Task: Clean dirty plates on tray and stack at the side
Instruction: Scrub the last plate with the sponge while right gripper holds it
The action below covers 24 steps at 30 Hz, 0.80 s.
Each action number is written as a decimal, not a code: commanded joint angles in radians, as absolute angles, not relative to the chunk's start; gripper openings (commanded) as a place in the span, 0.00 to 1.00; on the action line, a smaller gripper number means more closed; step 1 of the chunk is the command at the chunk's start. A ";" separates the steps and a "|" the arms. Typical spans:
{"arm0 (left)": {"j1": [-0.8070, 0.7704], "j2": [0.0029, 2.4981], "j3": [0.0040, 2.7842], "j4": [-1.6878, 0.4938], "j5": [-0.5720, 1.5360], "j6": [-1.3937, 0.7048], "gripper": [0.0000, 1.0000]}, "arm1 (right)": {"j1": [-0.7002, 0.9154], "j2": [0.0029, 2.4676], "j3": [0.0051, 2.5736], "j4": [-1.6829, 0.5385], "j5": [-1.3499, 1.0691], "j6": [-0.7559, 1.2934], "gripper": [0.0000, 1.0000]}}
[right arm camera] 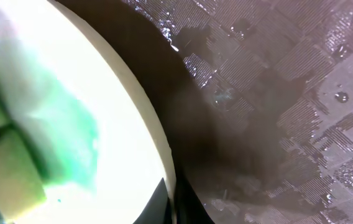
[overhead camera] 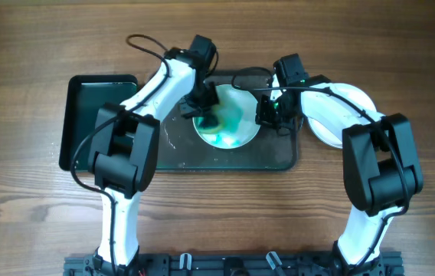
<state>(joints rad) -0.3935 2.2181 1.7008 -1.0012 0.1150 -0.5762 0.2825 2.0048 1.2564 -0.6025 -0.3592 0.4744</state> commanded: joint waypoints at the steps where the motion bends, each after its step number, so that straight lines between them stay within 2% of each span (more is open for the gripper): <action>1: -0.382 2.237 1.721 -1.059 -0.141 -0.641 0.04 | 0.275 2.027 1.235 -0.611 -0.331 0.470 0.04; 3: -0.399 2.237 1.721 -1.045 -0.050 -0.591 0.04 | 0.275 2.027 1.235 -0.611 -0.331 0.470 0.04; 6: -0.426 2.237 1.721 -0.912 0.484 -0.195 0.04 | 0.275 2.027 1.236 -0.611 -0.331 0.470 0.04; 7: -0.430 2.237 1.721 -0.886 0.518 -0.170 0.04 | 0.275 2.027 1.236 -0.611 -0.331 0.470 0.04; 9: -0.429 2.238 1.721 -0.851 0.487 -0.171 0.04 | 0.275 2.027 1.236 -0.611 -0.331 0.470 0.04; 11: -0.421 2.238 1.721 -0.836 0.360 -0.173 0.04 | 0.275 2.027 1.236 -0.610 -0.331 0.471 0.04; 15: -0.418 2.236 1.721 -0.936 -0.203 -0.458 0.04 | 0.275 2.027 1.236 -0.610 -0.331 0.468 0.04; 16: -0.418 2.227 1.725 -0.995 -0.245 -0.490 0.04 | 0.275 2.027 1.236 -0.606 -0.331 0.445 0.04; 20: -0.414 2.144 1.827 -1.178 -0.196 -0.540 0.04 | 0.275 2.026 1.237 -0.609 -0.304 0.366 0.04; 24: -0.369 1.990 1.894 -1.230 0.025 -0.535 0.04 | 0.275 2.009 1.236 -0.647 -0.221 0.365 0.04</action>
<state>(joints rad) -0.4118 2.1353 1.8442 -1.2243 -0.0818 -0.5110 0.2852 2.0045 1.2556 -0.6128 -0.3500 0.3901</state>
